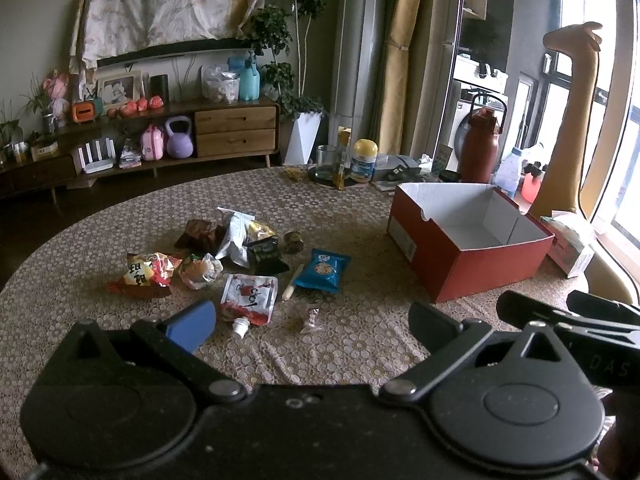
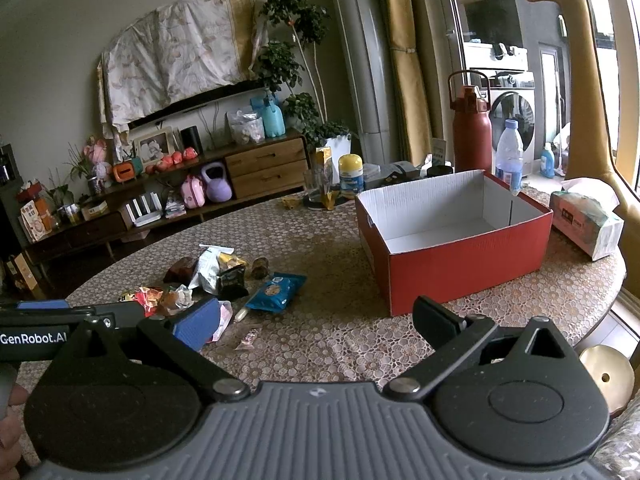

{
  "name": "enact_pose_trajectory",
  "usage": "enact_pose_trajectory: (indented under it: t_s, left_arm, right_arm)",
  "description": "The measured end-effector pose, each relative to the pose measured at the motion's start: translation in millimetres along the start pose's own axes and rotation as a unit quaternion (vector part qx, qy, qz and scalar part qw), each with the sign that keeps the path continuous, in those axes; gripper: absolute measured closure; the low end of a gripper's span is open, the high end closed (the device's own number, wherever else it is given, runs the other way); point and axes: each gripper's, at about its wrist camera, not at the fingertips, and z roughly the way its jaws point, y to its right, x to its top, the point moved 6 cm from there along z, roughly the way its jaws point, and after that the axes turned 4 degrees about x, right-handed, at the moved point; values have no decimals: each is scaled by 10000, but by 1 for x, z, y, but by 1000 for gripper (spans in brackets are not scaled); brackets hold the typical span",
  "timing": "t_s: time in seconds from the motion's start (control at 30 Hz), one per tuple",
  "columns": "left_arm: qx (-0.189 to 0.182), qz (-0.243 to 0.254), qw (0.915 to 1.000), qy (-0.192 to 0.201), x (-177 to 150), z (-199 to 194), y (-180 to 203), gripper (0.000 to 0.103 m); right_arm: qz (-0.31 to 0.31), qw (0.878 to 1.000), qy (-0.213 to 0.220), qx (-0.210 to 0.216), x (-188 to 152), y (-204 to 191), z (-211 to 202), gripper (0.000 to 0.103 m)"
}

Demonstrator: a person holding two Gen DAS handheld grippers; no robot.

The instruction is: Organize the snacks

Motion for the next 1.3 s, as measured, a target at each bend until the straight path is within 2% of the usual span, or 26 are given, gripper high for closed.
enact_pose_trajectory:
  t_s: [0.67, 0.87, 1.07, 1.3]
  left_arm:
    - [12, 3, 10000, 11, 1, -1, 1, 0]
    - [39, 22, 10000, 64, 6, 3, -3, 0]
    - [73, 32, 9998, 158, 13, 22, -21, 0]
    - [222, -310, 9991, 189, 22, 52, -62, 0]
  right_arm:
    - [-11, 10000, 2, 31, -1, 0, 2, 0]
    - [-121, 9998, 16, 133, -2, -11, 14, 0]
    - [-169, 9995, 24, 266, 6, -12, 37, 0]
    - [-307, 9987, -119, 378, 12, -13, 73, 0]
